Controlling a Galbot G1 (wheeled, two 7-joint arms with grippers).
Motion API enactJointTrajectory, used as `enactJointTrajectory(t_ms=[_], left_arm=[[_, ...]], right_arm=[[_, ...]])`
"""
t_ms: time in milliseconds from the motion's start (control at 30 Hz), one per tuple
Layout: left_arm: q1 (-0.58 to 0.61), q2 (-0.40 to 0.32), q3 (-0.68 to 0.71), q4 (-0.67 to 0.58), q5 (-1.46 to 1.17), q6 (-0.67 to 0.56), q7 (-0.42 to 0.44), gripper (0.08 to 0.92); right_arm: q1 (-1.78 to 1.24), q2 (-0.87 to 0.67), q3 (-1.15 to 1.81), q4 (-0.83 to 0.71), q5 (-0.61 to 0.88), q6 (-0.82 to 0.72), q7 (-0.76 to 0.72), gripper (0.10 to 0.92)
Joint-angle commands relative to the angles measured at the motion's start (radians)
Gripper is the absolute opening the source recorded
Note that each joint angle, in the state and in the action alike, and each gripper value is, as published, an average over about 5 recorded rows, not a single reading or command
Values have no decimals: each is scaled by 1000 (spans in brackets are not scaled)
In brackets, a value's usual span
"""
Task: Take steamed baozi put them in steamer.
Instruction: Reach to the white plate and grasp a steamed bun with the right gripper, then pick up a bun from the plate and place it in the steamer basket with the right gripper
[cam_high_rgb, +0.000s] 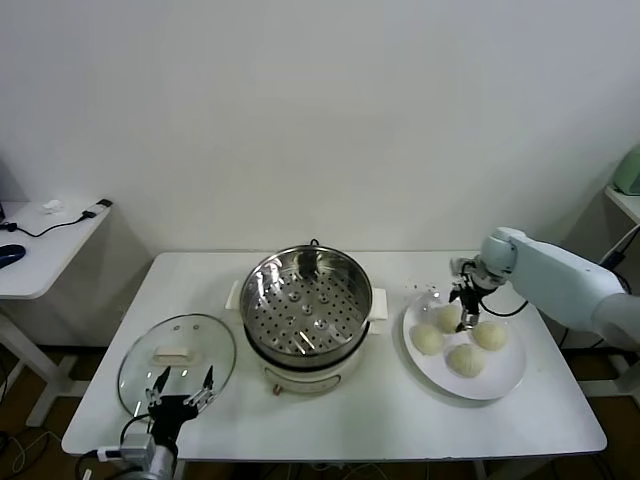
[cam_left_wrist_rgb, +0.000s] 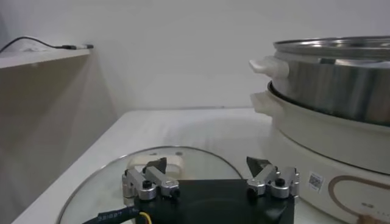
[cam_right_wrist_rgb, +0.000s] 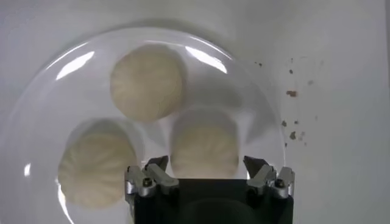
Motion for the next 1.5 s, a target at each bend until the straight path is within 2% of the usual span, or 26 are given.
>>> enactJointTrajectory(t_ms=[33,400,600,867,1067,1200,1367,1500], left_arm=[[3,-2,0,-5,1,0,0,823],[12,-10,3,-33,5,0,-2,823],[18,-6,5,-54,6,-1,-3,823],[24,-3,9,-77,7,3,-4,823],[26,2,11,-79,10,5,-5,823],[24,-1,8,-81,9,8,-5,823],[24,-4,7,-82,9,10,-6,823],[24,-5,12,-79,12,9,-6,823]], right_arm=[[-13,20,12,-16,-7,-6,2,759],[179,-50,-120,158,90,-12,-18,708],[496,-60,-301,314,202,75,-69,704],[827,136,-456,463,331,303,-140,704],[830,328,-437,550,273,546,-142,704],[723,422,-390,510,117,714,-132,704],[550,520,-289,284,-97,845,-132,705],[444,582,-253,142,-149,871,-119,707]])
